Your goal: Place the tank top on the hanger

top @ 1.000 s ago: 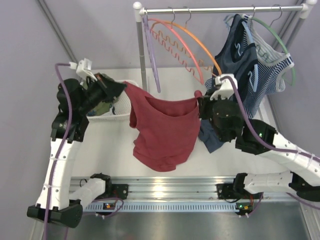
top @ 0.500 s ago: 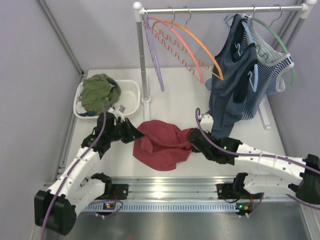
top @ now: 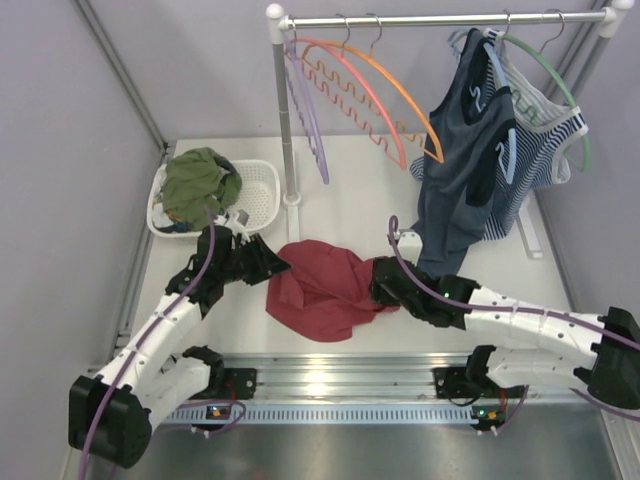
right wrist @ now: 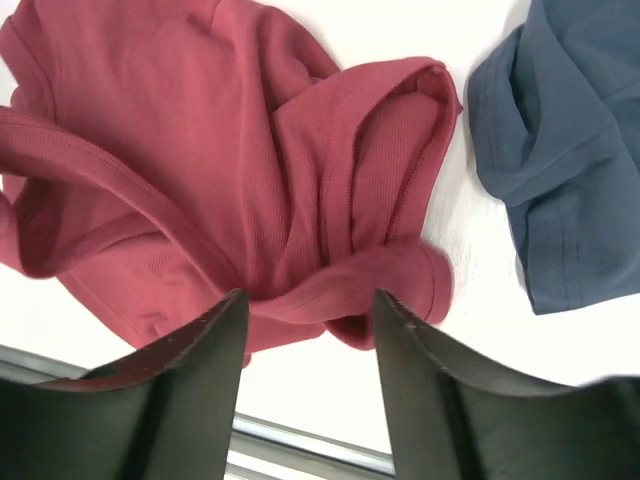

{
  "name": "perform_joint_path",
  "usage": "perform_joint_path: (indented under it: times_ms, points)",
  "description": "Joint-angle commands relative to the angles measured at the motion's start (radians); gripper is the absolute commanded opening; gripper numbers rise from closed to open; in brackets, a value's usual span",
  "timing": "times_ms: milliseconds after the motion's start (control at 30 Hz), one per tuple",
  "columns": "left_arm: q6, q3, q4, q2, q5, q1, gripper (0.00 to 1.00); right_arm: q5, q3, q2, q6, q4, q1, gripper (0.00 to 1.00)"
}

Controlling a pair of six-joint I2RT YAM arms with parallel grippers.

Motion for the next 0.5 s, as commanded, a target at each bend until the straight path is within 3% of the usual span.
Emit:
perform_joint_path:
  times_ms: [0, 133, 300, 467]
  points:
    - [0.027, 0.039, -0.011, 0.004, -0.055, -0.005, 0.39, -0.028, 0.035, -0.051, -0.045, 0.006, -0.013, 0.54]
    - [0.039, 0.060, -0.060, 0.007, -0.115, -0.005, 0.43, -0.089, 0.083, -0.132, -0.129, -0.025, -0.010, 0.72]
    - [0.059, 0.122, -0.161, 0.019, -0.222, -0.005, 0.51, -0.019, 0.210, -0.241, -0.146, -0.131, 0.008, 0.81]
    - [0.062, 0.151, -0.169, 0.007, -0.242, -0.005, 0.51, 0.001, 0.420, -0.249, -0.306, -0.151, 0.012, 0.84]
